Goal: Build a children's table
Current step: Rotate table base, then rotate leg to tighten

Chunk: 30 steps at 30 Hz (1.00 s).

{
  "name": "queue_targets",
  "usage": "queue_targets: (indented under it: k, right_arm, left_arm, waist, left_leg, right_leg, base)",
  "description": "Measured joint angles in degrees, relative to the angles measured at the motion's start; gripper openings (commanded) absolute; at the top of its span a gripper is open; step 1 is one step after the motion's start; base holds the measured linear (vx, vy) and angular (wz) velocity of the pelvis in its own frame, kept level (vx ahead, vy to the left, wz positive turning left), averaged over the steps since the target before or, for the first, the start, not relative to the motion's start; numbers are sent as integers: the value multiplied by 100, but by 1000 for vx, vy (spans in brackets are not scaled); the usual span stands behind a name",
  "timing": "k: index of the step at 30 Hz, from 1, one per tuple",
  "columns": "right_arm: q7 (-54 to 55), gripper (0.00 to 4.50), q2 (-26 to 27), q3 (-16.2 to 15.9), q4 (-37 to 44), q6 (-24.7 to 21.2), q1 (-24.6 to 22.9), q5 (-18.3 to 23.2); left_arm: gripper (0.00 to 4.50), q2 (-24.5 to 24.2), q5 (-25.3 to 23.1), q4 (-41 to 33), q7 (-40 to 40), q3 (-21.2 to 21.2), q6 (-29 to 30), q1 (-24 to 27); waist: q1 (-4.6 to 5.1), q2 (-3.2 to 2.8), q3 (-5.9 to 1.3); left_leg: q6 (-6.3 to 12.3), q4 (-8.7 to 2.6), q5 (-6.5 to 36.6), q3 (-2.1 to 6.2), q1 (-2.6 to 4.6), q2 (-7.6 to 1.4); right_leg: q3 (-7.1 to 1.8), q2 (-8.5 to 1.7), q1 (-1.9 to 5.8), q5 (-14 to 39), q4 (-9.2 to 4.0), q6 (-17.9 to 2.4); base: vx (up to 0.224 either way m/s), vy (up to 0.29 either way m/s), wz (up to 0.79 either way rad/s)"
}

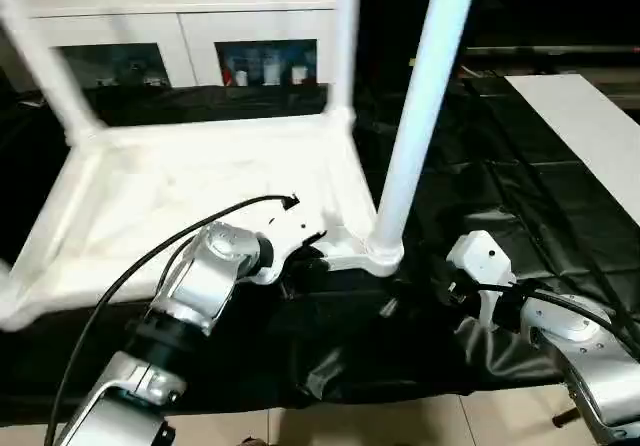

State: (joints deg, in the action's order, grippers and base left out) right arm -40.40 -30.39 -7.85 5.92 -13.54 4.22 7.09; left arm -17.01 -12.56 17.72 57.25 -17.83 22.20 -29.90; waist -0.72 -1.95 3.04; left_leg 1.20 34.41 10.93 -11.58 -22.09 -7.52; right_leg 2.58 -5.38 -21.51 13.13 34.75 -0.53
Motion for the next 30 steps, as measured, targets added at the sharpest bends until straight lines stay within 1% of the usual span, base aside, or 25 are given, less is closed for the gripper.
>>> queue_targets:
  k: [1, 4, 7, 9, 10, 11, 13, 15, 16, 18, 21, 24, 28, 30]
  right_arm:
    - [-6, 375, -1, 6, -2, 0, 7, 2]
    - [-103, 375, 0, 25, -13, 23, 94, 52]
    - [-149, 375, 23, 85, -17, 49, 159, 199]
    - [-177, 375, 85, 107, -37, 48, 213, 301]
    - [-240, 375, 115, 167, -72, 35, 247, 415]
    - [-319, 402, 121, 219, -113, 11, 268, 510]
    - [-509, 409, 106, 292, -213, -10, 302, 657]
    - [-671, 414, 110, 289, -395, -37, 451, 713]
    - [-728, 440, 115, 280, -492, -37, 538, 710]
    - [-794, 440, 114, 220, -730, -12, 712, 683]
    - [-871, 440, 129, 43, -1163, 3, 1012, 572]
    - [-887, 440, 187, -21, -1436, 28, 1185, 499]
    - [-890, 440, 320, -86, -2000, 99, 1550, 355]
    - [-897, 440, 328, -115, -2098, 154, 1598, 347]
  left_arm:
    - [31, -50, 31, 19, 96, -25, -190, 20]
    - [12, -64, 98, 64, 263, -90, -454, 46]
    - [4, -37, 177, 104, 357, -112, -609, 70]
    - [4, 9, 240, 159, 376, -108, -642, 64]
    - [4, 31, 280, 251, 383, -109, -723, 38]
    - [0, 41, 295, 344, 395, -112, -803, 0]
    - [0, 46, 343, 541, 431, -117, -949, -83]
    - [0, 41, 375, 706, 474, -116, -1037, -173]
    - [0, 46, 384, 742, 494, -116, -1043, -194]
    - [0, 45, 391, 750, 503, -113, -1055, -200]
    - [0, 31, 397, 749, 534, -128, -1118, -203]
    - [0, 30, 426, 749, 591, -174, -1194, -205]
    - [0, 21, 471, 775, 625, -197, -1271, -213]
    - [0, 21, 483, 774, 621, -205, -1282, -212]
  waist:
    - [-3, 1, 0]
    - [-36, -3, -3]
    - [-103, -11, -8]
    - [-120, -17, -11]
    - [-137, -21, -14]
    - [-149, -22, -14]
    - [-159, -25, -16]
    - [-144, -24, -16]
    - [-137, -24, -15]
    - [-125, -16, -11]
    - [-121, -3, -5]
    - [-145, 6, -6]
    - [-183, 17, -9]
    - [-198, 26, -9]
  left_leg:
    - [-2, 0, 3, 0, -1, 0]
    - [-5, 0, 16, -3, -2, 0]
    - [-12, -3, 28, -3, 0, 0]
    - [-12, -11, 28, -3, 0, 0]
    - [-12, -13, 29, -3, -1, 0]
    - [-11, -13, 29, -3, 0, 0]
    - [-11, -10, 29, -3, 1, 0]
    - [-13, -7, 28, -3, 2, 0]
    - [-13, -4, 27, -4, 2, 0]
    - [-13, 3, 27, -4, 2, 0]
    - [-13, 5, 27, -5, -1, 0]
    - [-8, 4, 30, -6, -12, 0]
    - [23, 4, 18, -6, -22, 0]
    - [24, 4, 18, -6, -26, 0]
  right_leg:
    - [0, 0, 0, -6, -1, -9]
    - [-3, 0, 3, -57, -9, -21]
    - [0, 0, 4, -80, -14, -15]
    - [1, 0, 1, -78, -14, -13]
    - [4, 0, 1, -77, -15, -12]
    - [4, 0, 3, -77, -16, -12]
    - [3, 0, 5, -78, -17, -12]
    - [2, 0, 6, -84, -16, -19]
    - [1, 0, 8, -88, -16, -24]
    - [0, 0, 10, -89, -16, -24]
    - [-2, 0, 9, -89, -21, -25]
    - [1, 0, 6, -90, -24, -26]
    - [5, 0, -4, -90, -23, -26]
    - [5, 0, -8, -90, -23, -26]
  base:
    - [0, 0, 0]
    - [0, 0, 0]
    - [0, 0, 0]
    - [0, 0, 0]
    - [0, 0, 0]
    - [0, 0, 0]
    - [0, 0, 0]
    - [0, 0, 0]
    - [0, 0, 0]
    - [0, 0, 0]
    - [0, 0, 0]
    - [0, 0, 0]
    - [0, 0, 0]
    - [0, 0, 0]
